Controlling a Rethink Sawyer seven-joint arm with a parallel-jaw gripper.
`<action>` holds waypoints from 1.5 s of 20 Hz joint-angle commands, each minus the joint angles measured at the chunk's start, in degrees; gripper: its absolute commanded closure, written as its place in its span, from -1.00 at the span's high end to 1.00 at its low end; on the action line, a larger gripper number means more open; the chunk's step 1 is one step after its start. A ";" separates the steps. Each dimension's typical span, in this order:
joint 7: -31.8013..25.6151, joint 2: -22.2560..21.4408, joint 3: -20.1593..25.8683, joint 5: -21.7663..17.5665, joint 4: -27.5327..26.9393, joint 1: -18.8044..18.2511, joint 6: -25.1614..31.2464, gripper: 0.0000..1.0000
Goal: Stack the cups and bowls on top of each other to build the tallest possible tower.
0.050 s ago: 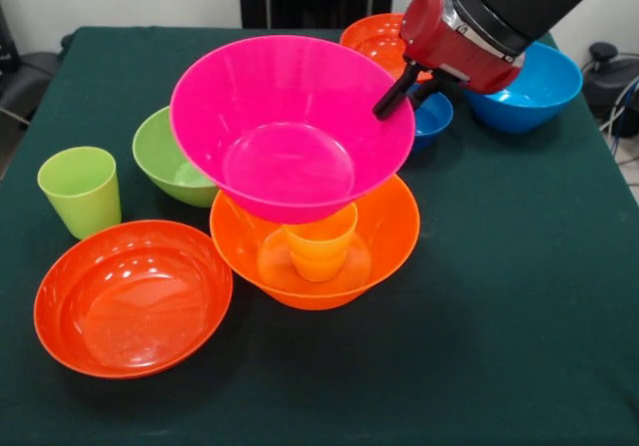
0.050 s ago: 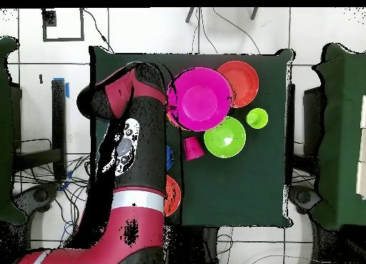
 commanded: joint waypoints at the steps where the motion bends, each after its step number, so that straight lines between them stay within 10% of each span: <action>1: 5.37 0.98 3.72 0.76 -0.93 -0.07 -5.21 -1.00; 30: 6.96 3.89 2.37 1.79 -4.65 1.52 -5.77 -1.00</action>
